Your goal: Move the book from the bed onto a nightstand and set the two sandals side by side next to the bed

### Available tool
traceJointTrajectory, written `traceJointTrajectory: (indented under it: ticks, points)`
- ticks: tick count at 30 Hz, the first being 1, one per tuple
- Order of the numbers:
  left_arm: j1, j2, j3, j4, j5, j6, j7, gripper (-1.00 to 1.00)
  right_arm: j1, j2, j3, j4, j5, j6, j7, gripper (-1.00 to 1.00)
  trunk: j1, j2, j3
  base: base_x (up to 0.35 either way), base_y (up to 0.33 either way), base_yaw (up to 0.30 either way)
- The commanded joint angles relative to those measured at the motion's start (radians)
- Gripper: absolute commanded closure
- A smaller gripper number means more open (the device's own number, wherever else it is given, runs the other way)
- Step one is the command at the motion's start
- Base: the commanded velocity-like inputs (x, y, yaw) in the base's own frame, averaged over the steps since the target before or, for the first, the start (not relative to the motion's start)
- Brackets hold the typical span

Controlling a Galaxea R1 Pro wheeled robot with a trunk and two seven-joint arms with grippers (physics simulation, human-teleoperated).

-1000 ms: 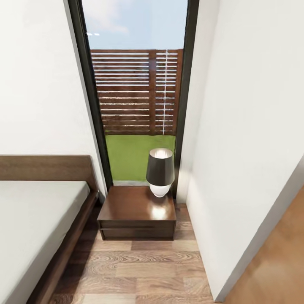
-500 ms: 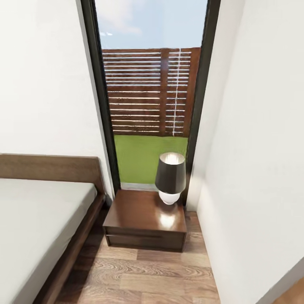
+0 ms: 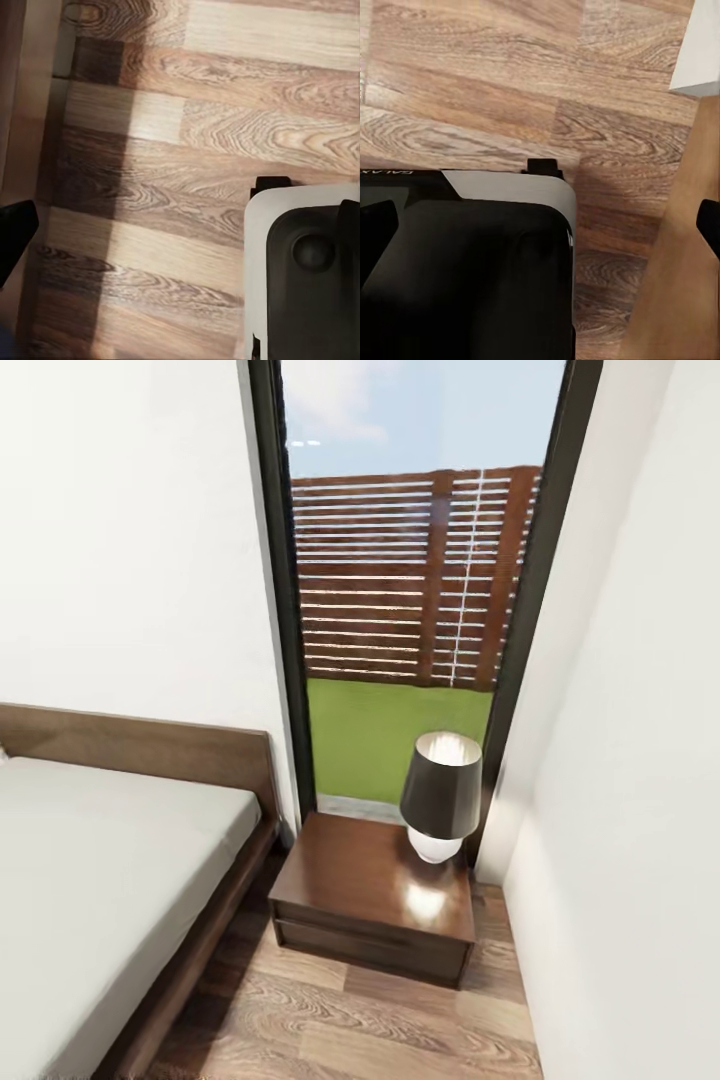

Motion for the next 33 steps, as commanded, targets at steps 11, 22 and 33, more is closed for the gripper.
traceJointTrajectory:
  ticks: [11,22,33]
  points:
    - [-0.001,0.000,-0.009,0.001,0.002,-0.003,0.004,-1.00,-0.001,0.000,0.009,0.004,-0.010,-0.007,0.000,-1.00,0.000,-0.001,-0.001,0.044,-0.078,0.278]
    - [-0.001,0.000,-0.009,0.001,0.001,-0.003,0.004,-1.00,-0.001,0.000,0.009,0.004,-0.010,-0.007,0.000,-1.00,0.000,-0.001,-0.001,0.008,-0.220,0.282]
    - [-0.001,0.000,-0.009,0.001,0.001,-0.003,0.004,-1.00,-0.001,0.000,0.009,0.004,-0.010,-0.007,0.000,-1.00,0.000,-0.001,-0.001,0.001,-0.164,0.286]
